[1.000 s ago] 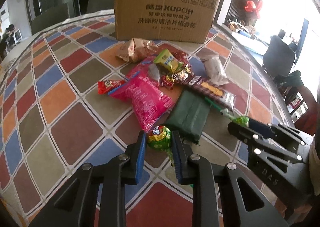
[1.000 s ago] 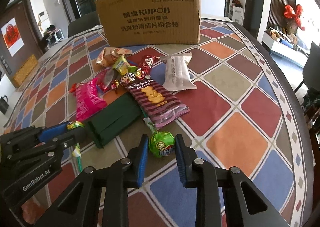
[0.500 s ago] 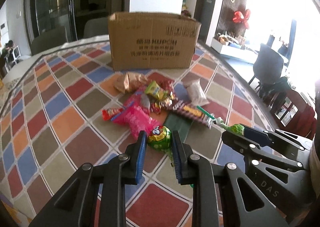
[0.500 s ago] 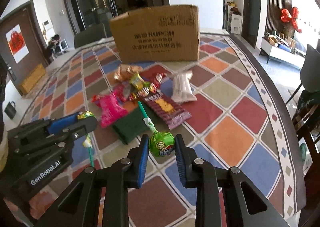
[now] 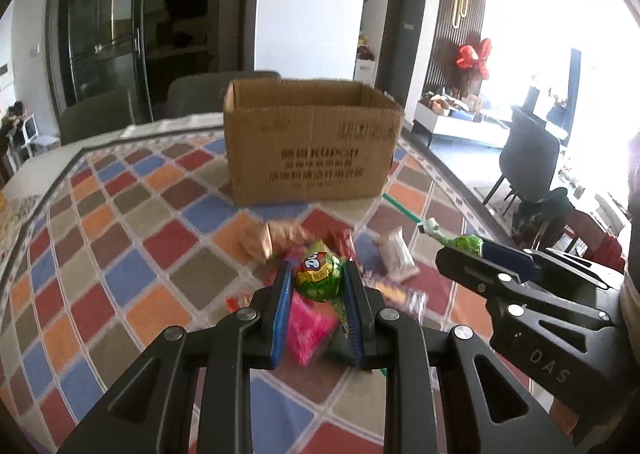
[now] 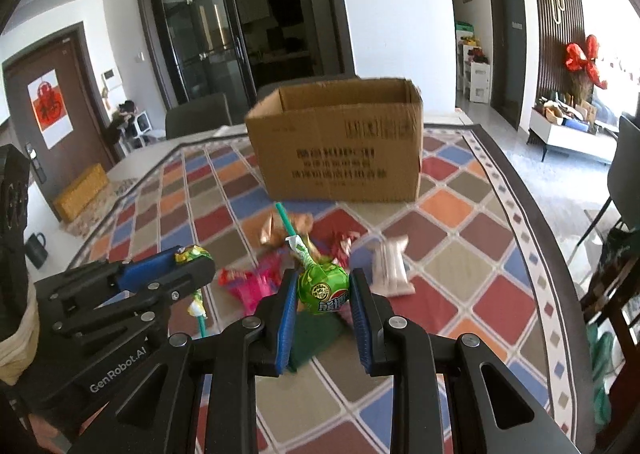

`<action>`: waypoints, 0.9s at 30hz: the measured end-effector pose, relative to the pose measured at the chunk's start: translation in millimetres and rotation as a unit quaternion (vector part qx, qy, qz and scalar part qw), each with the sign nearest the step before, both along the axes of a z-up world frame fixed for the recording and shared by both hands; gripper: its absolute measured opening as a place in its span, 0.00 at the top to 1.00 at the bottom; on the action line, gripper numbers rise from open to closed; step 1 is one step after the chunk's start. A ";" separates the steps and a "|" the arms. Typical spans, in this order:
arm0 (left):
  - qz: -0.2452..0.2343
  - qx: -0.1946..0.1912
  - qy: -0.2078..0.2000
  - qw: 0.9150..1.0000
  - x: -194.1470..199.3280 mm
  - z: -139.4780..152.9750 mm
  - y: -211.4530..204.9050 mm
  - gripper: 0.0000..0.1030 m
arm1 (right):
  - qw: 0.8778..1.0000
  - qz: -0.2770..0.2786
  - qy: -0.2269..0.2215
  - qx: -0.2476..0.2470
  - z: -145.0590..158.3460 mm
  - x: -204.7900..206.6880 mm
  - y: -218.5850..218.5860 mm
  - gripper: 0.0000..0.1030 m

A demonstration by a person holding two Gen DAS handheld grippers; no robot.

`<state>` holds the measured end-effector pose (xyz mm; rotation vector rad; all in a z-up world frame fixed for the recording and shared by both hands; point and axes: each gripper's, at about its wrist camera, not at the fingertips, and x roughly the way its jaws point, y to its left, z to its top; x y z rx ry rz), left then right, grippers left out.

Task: Organize snacks
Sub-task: 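Lift the green lollipop with the left gripper and drop it into the box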

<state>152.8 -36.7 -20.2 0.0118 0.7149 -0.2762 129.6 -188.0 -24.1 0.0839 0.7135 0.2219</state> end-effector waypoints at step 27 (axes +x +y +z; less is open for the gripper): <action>0.007 0.036 -0.014 0.999 181.2 74.2 -9.2 0.75 | 1.000 -0.013 0.003 -0.014 69.4 172.3 -7.3 0.74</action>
